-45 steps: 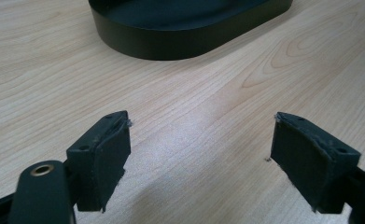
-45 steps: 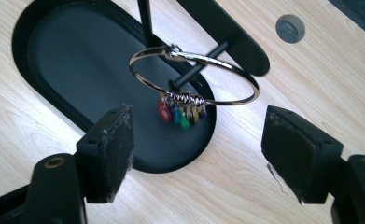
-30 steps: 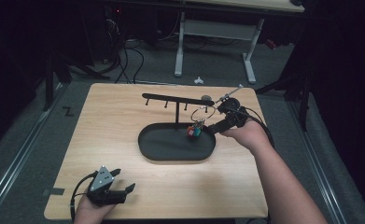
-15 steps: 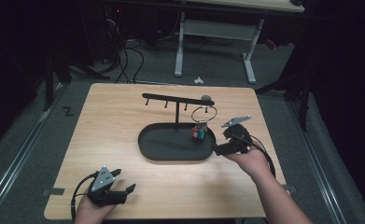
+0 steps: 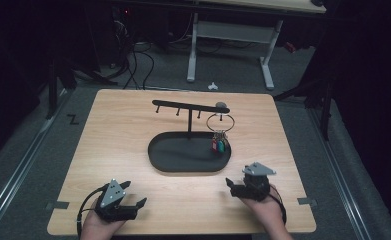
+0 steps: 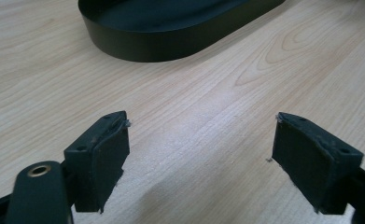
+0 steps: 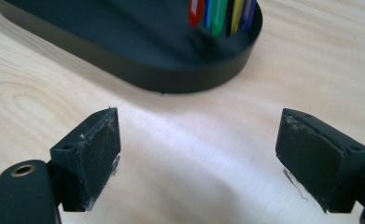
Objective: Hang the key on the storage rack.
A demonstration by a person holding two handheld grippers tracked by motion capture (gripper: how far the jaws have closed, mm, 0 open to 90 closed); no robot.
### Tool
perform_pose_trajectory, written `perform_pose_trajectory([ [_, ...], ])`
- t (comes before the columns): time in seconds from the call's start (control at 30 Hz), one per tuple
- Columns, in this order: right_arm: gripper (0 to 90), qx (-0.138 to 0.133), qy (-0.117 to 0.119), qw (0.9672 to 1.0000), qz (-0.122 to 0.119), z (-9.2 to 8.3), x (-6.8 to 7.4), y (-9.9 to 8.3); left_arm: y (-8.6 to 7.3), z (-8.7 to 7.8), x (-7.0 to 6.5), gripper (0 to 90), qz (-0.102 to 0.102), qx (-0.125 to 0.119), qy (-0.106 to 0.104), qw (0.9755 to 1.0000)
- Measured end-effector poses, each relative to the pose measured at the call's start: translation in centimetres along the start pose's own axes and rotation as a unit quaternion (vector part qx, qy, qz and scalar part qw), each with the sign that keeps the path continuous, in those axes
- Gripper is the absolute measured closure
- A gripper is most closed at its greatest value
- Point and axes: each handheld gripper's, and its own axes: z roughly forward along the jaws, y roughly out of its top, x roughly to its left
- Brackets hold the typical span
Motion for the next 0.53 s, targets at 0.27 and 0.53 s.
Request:
perform_pose_trajectory([
  [0.27,15.2,-0.039,0.011,0.9985,0.038,-1.2,-0.5,-1.9,0.0,-0.2,1.0,17.9,-0.028,-0.015,0.008,0.9995],
  [0.53,14.8,-0.015,0.021,0.9981,0.055,-0.4,-0.3,-2.3,-0.1,0.0,0.9,17.6,-0.019,-0.01,0.007,0.9997],
])
